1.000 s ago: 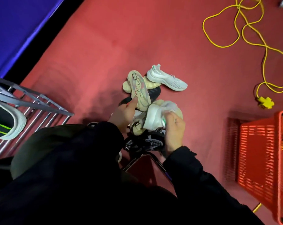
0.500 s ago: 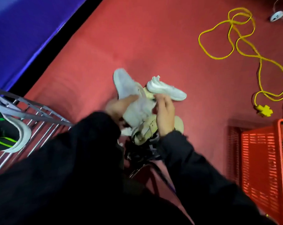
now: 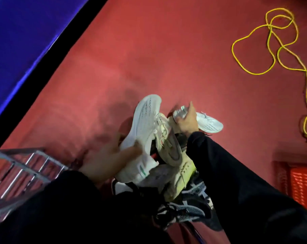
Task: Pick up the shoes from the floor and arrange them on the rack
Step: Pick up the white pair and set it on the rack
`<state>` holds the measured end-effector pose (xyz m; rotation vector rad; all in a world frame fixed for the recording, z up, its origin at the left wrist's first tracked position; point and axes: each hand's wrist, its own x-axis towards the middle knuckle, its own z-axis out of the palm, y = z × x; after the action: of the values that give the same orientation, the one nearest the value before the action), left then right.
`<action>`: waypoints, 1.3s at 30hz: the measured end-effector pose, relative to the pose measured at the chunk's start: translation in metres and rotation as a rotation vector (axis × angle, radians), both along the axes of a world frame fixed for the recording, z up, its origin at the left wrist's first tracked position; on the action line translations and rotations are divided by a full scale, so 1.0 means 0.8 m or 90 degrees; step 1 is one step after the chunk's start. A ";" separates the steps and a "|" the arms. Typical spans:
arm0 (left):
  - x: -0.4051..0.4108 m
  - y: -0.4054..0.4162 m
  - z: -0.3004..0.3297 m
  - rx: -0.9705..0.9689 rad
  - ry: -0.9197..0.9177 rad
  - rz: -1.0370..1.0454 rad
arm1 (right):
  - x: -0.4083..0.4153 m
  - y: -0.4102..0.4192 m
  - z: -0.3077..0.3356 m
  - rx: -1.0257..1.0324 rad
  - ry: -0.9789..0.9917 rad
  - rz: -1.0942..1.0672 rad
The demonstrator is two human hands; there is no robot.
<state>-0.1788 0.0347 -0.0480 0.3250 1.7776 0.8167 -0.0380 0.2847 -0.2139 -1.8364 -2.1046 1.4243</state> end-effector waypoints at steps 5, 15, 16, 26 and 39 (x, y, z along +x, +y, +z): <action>0.001 -0.013 -0.013 0.011 -0.073 0.109 | 0.006 0.007 -0.020 0.064 -0.095 -0.062; 0.036 -0.001 0.067 -0.042 -0.096 0.214 | 0.071 -0.109 0.154 0.148 0.296 -0.097; 0.042 -0.003 0.079 -0.053 -0.071 0.244 | 0.077 -0.122 0.180 0.144 0.328 -0.081; 0.097 -0.052 0.201 -0.006 0.001 0.403 | 0.107 -0.229 0.378 0.250 0.520 0.015; 0.146 -0.190 0.268 0.099 0.058 0.583 | 0.089 -0.374 0.520 0.237 0.837 0.188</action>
<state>-0.0621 -0.1173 0.1661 -0.4062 1.9410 1.5961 0.0332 -0.0142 0.2023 -0.2024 -1.6565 1.4539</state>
